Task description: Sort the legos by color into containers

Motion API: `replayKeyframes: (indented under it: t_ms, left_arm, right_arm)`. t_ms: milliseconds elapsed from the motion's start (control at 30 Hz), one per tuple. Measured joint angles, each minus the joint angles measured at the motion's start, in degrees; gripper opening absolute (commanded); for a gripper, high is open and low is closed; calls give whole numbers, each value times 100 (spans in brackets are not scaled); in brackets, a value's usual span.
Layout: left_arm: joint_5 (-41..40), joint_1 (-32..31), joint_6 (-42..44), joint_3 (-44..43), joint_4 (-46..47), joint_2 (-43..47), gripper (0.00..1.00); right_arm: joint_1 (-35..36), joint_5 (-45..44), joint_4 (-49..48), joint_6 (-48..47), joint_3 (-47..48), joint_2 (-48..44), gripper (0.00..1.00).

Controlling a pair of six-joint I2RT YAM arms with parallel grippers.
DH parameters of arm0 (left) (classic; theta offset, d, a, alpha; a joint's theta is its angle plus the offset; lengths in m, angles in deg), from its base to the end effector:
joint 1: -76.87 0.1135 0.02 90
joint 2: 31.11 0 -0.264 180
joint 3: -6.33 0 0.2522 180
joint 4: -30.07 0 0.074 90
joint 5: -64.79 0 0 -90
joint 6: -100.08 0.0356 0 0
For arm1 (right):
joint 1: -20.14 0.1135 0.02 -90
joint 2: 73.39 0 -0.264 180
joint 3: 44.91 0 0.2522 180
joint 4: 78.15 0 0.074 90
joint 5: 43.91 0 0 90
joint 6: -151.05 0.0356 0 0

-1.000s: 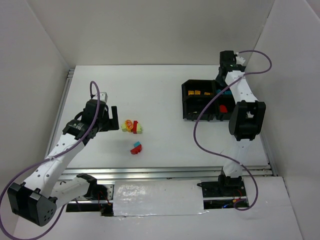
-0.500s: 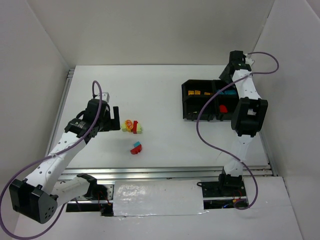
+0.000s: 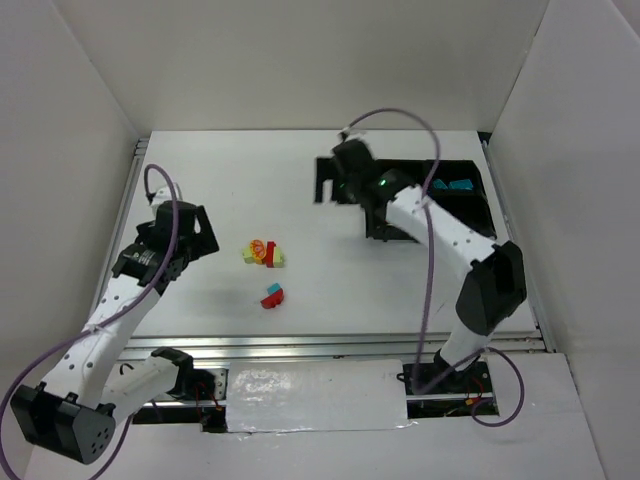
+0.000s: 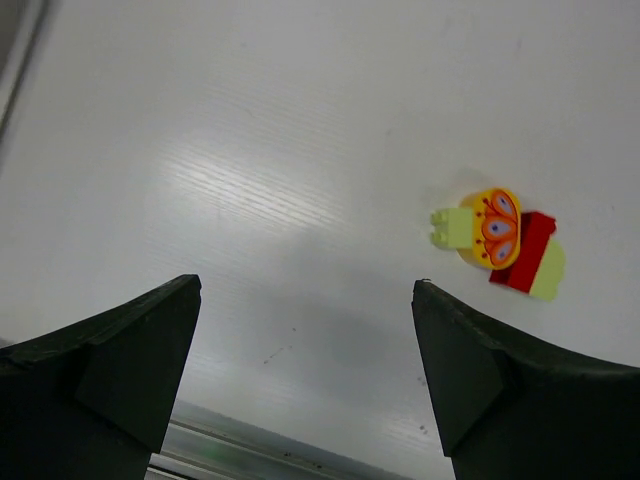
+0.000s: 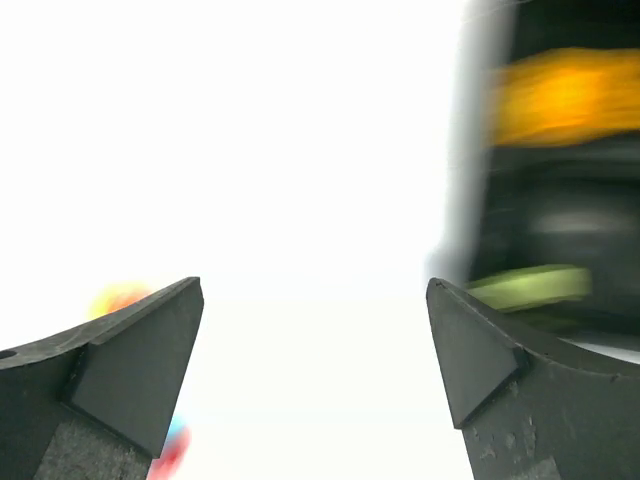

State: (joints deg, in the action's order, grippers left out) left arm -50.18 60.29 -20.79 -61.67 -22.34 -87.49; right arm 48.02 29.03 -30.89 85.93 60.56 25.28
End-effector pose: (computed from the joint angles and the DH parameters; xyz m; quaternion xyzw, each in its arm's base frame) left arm 0.1972 -0.0430 0.3147 -0.1997 0.8696 0.0164 0.4512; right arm 0.3518 0.1743 0.3342 0.0386 0.8993 0.0634 0.4310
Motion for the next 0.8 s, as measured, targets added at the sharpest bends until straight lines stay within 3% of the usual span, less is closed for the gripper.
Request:
replayKeyframes:
  t_ms: [133, 233, 533, 800]
  left_arm:
    - [-807, 103, -520, -94, -350, 426, 100]
    - [-1128, 103, -678, -107, -437, 776, 99]
    - [-944, 103, -553, -76, -260, 1147, 99]
    - [-588, 103, -365, -35, -111, 874, 100]
  right_arm:
    - [1764, 632, -485, -28, -885, -306, 100]
    - [2385, 525, -378, 138, -824, 175, 98]
    - [3136, 603, 42, 76, -435, 1554, 77]
    - [3300, 964, 74, -79, -404, 1714, 67]
